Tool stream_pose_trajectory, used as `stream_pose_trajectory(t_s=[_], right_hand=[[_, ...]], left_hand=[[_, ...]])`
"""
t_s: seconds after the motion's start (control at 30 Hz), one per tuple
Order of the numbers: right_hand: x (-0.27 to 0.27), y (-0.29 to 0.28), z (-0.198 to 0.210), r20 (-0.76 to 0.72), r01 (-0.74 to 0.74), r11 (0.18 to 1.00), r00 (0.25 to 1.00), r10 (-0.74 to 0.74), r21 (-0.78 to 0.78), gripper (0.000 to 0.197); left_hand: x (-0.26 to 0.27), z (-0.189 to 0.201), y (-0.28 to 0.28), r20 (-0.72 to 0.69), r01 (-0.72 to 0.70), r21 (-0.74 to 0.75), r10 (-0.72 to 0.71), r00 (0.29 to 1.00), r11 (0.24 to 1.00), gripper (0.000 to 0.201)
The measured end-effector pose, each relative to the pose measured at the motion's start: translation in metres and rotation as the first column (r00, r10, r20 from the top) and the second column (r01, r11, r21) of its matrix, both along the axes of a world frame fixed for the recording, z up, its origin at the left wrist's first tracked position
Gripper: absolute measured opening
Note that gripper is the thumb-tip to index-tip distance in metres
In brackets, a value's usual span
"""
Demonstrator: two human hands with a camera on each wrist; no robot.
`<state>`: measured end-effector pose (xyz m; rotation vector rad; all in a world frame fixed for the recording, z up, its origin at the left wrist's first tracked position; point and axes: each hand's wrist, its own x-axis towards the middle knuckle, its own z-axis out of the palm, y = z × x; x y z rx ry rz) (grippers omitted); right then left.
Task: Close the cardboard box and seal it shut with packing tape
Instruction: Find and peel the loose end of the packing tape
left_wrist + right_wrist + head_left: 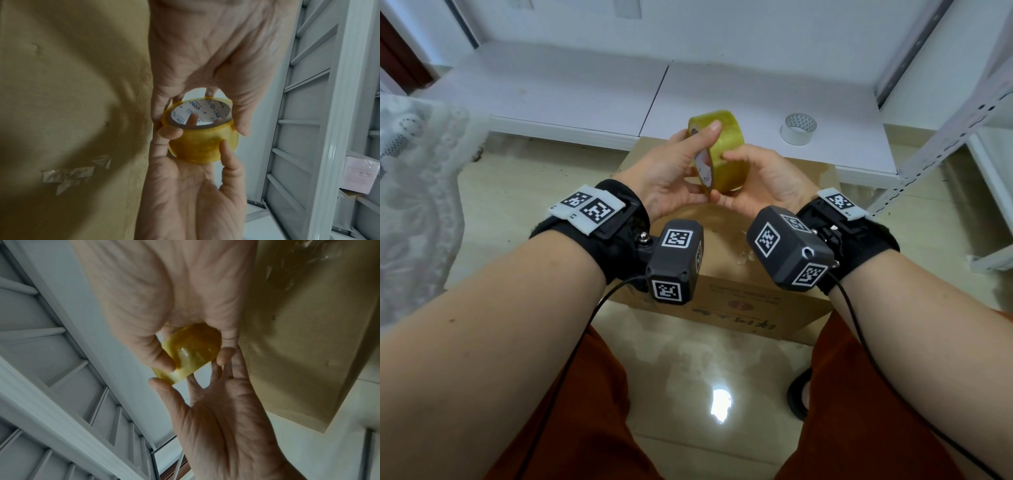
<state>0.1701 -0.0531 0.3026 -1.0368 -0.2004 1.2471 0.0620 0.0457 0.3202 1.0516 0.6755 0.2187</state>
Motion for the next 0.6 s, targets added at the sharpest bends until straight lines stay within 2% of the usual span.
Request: stream_pose_trajectory(t_s=[0.17,0.47,0.6], right_hand=[[-0.0042,0.0020,0.0007,0.021,0.042,0.999,0.999,-0.041,-0.026,0.062],[-0.0077,0.0002,0.0014,0.011,0.050,0.999,0.999,-0.050,0.012,0.048],[-0.0078,0.0014,0.0008,0.002,0.058,0.998,0.998,-0.058,-0.012,0.053]], left_hand=[[0.0013,-0.0006,-0.0012,0.015,0.004,0.029,-0.004,1.000,1.000,0.049],[-0.0009,0.0016,0.0006,0.015,0.018,0.040,-0.019,1.000,0.999,0.048],[-0.0018,0.0012,0.0008,0.006,0.018,0.029,-0.018,1.000,0.999,0.051]])
